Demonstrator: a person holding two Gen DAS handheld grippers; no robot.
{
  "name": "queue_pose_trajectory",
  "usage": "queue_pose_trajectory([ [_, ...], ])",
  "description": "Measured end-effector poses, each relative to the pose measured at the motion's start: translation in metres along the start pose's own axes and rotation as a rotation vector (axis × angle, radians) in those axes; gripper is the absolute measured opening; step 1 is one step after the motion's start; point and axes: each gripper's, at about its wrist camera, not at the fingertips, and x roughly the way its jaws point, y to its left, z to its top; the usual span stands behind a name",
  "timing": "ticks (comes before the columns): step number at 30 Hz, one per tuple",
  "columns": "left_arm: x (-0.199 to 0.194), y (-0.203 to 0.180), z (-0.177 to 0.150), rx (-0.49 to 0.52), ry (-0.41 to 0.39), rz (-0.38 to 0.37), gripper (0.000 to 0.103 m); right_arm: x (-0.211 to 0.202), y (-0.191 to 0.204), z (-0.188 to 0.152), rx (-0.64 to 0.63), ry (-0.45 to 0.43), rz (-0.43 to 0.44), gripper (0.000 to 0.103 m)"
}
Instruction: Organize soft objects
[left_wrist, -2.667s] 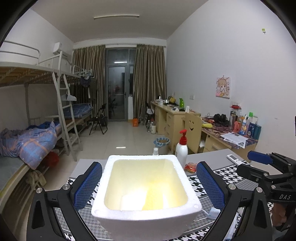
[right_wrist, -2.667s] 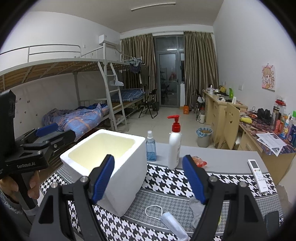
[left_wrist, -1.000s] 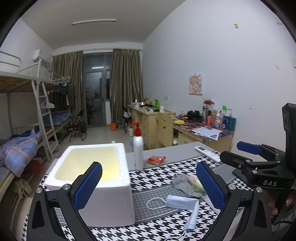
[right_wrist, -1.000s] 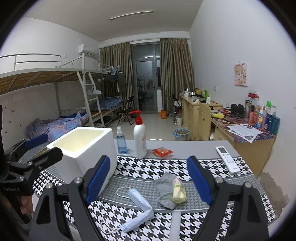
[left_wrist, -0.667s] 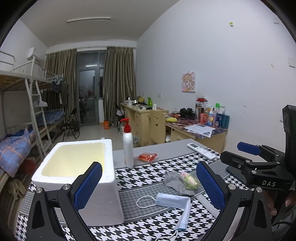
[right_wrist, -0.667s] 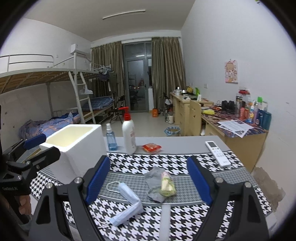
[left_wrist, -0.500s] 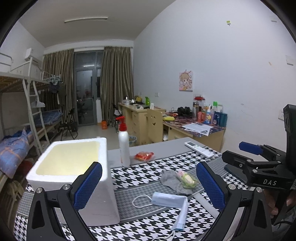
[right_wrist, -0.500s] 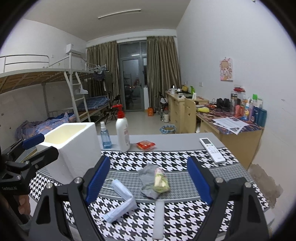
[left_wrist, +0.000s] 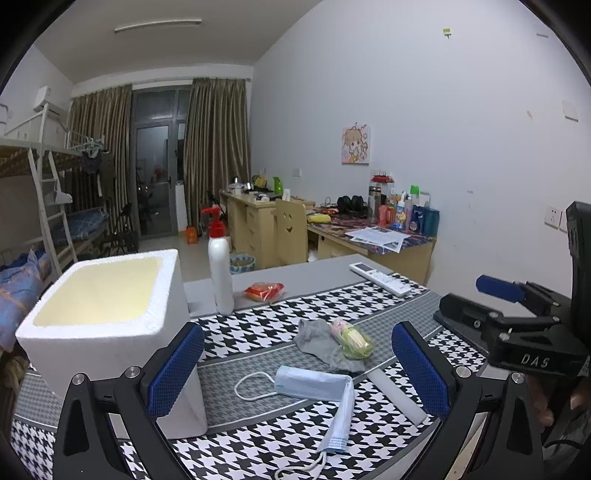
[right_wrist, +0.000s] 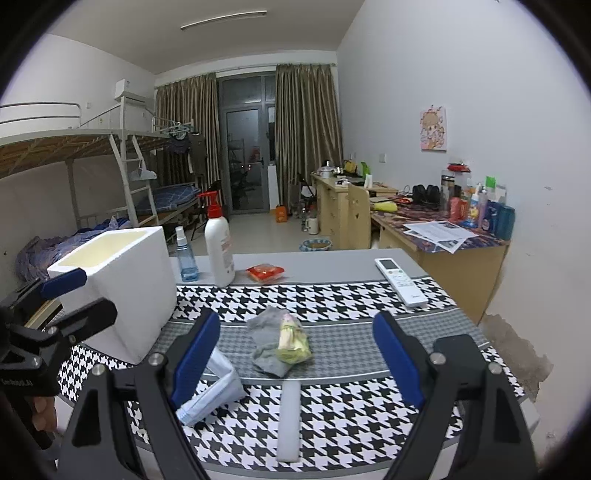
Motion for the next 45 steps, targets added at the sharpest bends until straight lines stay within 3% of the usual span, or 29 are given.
queue_pose_trajectory([
  [45, 0.068, -0.018, -0.051, 0.015, 0.232, -0.002, 0.102, 0.047, -0.02, -0.07, 0.042, 0.227, -0.001, 0.088],
])
